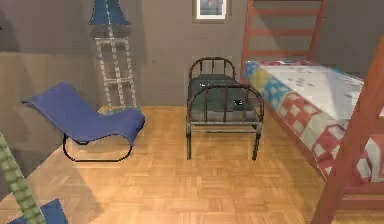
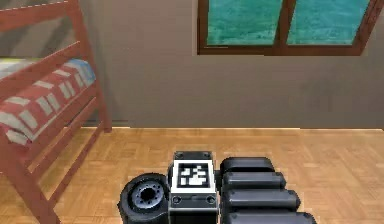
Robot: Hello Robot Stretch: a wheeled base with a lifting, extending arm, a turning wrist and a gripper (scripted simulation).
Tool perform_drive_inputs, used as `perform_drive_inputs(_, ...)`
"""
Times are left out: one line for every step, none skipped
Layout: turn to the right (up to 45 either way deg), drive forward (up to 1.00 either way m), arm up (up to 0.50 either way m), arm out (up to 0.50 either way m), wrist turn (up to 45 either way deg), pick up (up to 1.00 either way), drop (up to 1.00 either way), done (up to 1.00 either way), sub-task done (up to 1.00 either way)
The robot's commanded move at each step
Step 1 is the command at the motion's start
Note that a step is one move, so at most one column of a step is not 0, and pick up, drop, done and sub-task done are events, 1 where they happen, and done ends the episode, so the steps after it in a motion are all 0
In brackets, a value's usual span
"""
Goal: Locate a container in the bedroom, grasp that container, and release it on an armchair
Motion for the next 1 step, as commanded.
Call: perform_drive_inputs(45.0, 0.0, 0.0, 0.0, 0.0, 0.0, 0.0, 0.0, 0.0)
